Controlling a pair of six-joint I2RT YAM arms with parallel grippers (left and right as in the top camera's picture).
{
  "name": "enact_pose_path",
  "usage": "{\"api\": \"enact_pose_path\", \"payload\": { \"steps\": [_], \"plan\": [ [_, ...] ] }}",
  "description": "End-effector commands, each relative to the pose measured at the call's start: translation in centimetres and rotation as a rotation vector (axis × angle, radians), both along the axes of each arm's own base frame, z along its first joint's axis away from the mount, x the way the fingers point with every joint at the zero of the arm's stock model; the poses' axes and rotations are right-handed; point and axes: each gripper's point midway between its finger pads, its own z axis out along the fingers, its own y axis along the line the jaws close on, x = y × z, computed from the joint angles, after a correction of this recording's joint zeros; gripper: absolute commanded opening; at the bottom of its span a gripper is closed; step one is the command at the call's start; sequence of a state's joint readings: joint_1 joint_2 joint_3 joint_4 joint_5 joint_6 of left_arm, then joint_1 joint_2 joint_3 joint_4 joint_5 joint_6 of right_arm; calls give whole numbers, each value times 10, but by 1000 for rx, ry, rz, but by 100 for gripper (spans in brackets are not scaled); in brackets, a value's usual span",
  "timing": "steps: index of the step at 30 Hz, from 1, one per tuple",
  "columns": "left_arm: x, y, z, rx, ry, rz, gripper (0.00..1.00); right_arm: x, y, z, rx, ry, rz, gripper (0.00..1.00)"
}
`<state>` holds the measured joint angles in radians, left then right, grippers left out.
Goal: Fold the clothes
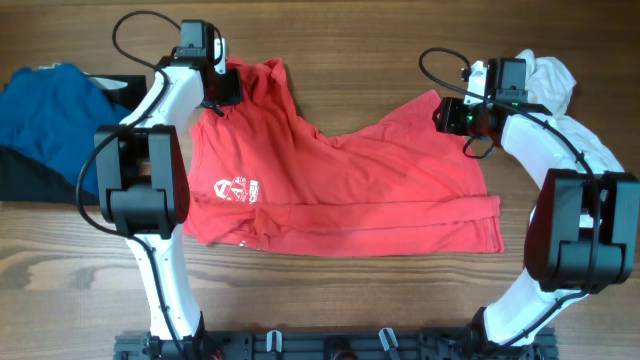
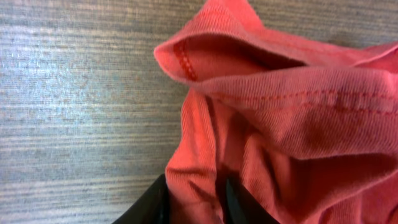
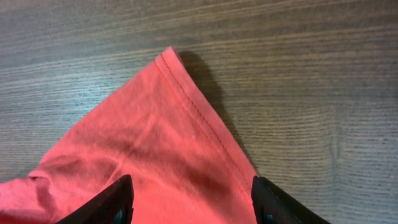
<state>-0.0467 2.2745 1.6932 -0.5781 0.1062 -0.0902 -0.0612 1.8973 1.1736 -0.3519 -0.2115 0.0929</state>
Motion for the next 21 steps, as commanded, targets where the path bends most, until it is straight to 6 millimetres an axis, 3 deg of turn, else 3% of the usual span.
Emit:
{"api": "enact_pose_path", "payload": {
  "steps": [1, 2, 3, 7, 9, 12, 16, 17, 19, 21],
  "plan": [
    [17, -2, 6, -18, -38, -8, 29, -2, -1, -6, -3, 28, -14, 61],
    [18, -2, 10, -21, -39, -1, 29, -3, -1, -7, -3, 34, -13, 61],
    [7, -1, 8, -12, 17, 7, 29, -4, -1, -7, -3, 40, -13, 62],
    [-52, 49, -6, 226, 266, 91, 23, -2, -1, -6, -4, 30, -13, 63],
    [-71, 56, -8, 214, 344, 162, 22, -2, -1, -6, -4, 28, -13, 63],
    [-84, 57, -9, 200, 398, 178, 21, -4, -1, -7, -3, 40, -13, 63],
    [-67, 57, 3, 192, 320, 185, 31, -5, -1, -8, -6, 42, -9, 63],
    [-59, 57, 14, 188, 286, 189, 46, -5, -1, -8, -6, 42, -6, 63],
    [-43, 58, 39, 181, 213, 197, 54, -5, -1, -8, -7, 42, -6, 63],
    [-26, 58, 64, 172, 135, 204, 56, -5, -1, -8, -7, 42, -6, 63]
  ]
}}
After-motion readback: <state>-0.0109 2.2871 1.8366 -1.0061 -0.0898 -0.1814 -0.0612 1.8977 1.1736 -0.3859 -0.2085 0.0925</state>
